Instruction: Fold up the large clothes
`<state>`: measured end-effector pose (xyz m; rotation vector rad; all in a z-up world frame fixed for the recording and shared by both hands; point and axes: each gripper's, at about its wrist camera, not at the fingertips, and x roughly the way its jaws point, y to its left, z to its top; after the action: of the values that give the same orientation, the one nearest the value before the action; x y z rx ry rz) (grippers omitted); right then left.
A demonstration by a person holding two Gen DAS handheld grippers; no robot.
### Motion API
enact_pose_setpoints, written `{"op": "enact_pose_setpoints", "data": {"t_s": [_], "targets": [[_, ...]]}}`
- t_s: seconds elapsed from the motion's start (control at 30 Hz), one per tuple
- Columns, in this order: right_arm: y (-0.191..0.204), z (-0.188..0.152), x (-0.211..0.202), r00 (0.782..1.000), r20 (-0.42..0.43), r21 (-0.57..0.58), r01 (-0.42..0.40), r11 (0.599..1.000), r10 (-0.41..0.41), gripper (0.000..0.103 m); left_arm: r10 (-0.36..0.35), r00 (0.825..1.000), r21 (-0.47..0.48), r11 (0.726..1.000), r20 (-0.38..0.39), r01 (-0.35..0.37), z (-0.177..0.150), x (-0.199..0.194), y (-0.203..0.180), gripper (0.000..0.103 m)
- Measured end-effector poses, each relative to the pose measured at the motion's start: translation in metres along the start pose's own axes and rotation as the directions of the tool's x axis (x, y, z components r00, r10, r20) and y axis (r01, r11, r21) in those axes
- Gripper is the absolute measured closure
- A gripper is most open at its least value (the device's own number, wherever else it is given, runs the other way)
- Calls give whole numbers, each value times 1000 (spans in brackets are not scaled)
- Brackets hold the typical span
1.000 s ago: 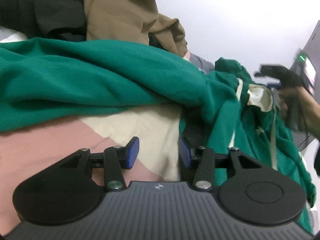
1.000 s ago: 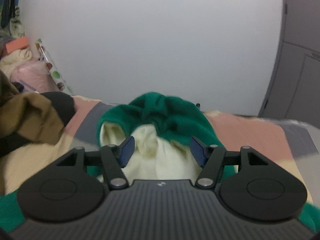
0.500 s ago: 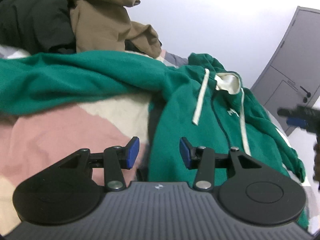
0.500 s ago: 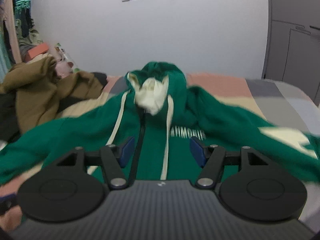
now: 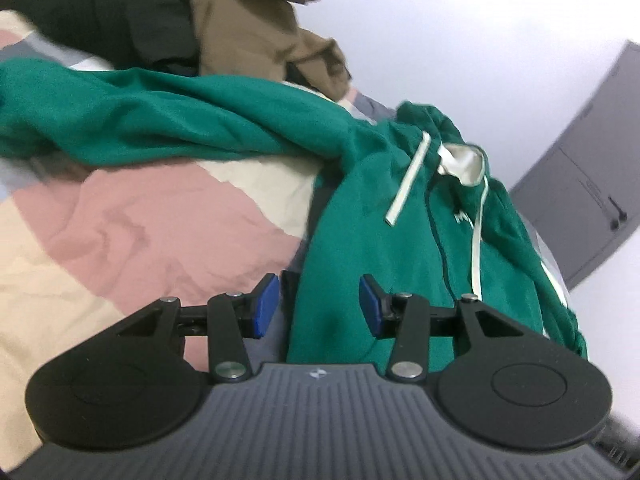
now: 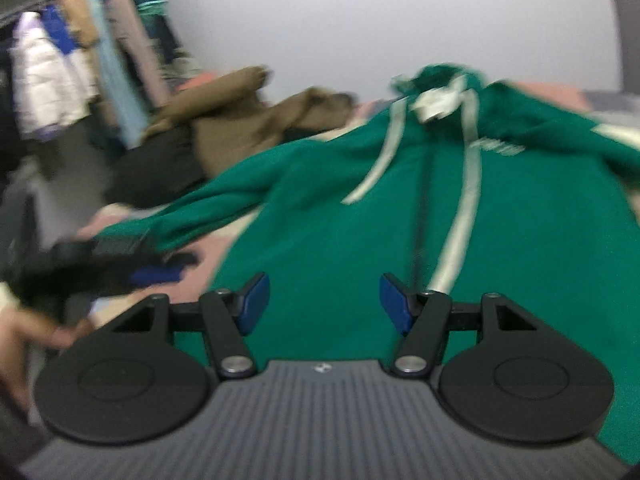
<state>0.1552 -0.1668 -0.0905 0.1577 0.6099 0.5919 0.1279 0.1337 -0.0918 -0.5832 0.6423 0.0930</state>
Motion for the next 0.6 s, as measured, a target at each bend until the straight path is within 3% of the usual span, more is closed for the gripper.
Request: {"op": "enact_pose_setpoints", "data": {"t_s": [0.1,0.13,0.3,0.43,0.5,0.57,0.6], "targets": [[15,-11,14,996,-46,-1,-75,997,75,39,20,1000,-55,998,-24,-22,-2,-9,10,53],[19,-14,17,994,-53,-13,-92,996,91,32,15,999,-76,997,-31,-17,-2,-12,14,53],[42,-27,35,973,-149,-143,-196,970,175,28,-50,996,-184,982,-75,35,-6,-13,31,53],[60,-46,53,966,-230,-329,-193,924,120,30,-92,994,-198,977,-52,80,-6,-7,32,53],[67,-55,59,969,-238,-411,-164,897,68,45,-130,991,-221,968,-38,118,-4,-5,33,53],[66,-52,57,969,-234,-417,-170,893,76,65,-140,990,-213,968,-25,131,-2,-5,33,53],[64,-48,55,970,-225,-402,-181,898,95,83,-139,990,-205,970,-24,131,-2,-3,32,53]]}}
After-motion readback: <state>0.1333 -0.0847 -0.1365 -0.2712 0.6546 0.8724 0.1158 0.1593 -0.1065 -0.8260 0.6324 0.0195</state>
